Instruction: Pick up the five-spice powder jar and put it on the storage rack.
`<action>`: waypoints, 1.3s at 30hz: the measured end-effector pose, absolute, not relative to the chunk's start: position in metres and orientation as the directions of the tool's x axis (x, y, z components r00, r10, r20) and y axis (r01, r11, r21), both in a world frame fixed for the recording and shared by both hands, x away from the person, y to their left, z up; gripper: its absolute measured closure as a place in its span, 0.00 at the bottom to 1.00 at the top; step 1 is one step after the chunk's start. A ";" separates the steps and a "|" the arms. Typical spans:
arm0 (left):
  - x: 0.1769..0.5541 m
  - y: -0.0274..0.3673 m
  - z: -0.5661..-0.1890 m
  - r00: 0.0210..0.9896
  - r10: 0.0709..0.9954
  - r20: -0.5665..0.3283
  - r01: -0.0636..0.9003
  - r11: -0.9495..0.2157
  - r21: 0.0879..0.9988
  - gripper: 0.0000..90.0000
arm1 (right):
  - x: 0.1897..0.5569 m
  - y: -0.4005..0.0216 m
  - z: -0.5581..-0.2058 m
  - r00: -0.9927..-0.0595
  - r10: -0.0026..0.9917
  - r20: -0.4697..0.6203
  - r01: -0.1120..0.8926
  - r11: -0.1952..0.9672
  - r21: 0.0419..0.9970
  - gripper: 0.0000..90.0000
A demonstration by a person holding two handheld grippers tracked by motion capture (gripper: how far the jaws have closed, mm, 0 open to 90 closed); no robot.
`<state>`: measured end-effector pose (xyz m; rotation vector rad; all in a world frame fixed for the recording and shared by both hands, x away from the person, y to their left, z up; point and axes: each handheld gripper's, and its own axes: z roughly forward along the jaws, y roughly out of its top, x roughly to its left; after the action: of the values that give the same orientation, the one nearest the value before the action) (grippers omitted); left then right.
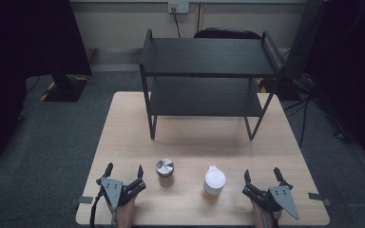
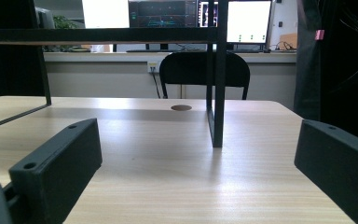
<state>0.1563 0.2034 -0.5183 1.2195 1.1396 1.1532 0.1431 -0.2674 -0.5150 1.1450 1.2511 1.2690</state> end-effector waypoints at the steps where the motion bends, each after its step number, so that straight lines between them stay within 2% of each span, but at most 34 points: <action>1: 0.156 0.204 -0.518 0.080 0.997 -0.013 -0.024 0.014 1.000 0.00 | 0.143 -0.267 -0.515 -0.076 0.997 -0.011 -0.026 0.009 1.000 0.00; 22: 0.156 0.202 -0.518 0.071 0.997 -0.009 -0.020 0.010 1.000 0.00 | 0.143 -0.264 -0.515 -0.059 0.998 -0.012 -0.026 0.010 1.000 0.00; 34: 0.149 0.196 -0.503 0.146 0.989 -0.009 -0.052 0.016 0.999 0.00 | 0.143 -0.264 -0.515 -0.059 0.998 -0.012 -0.026 0.010 1.000 0.00; 39: 0.149 0.192 -0.491 0.194 0.980 -0.036 -0.052 0.047 0.998 0.00 | 0.143 -0.264 -0.515 -0.060 0.998 -0.012 -0.026 0.010 1.000 0.00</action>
<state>0.1494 0.1920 -0.4912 1.2236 1.0446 1.0617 0.1430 -0.2643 -0.5149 1.1534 1.2395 1.2569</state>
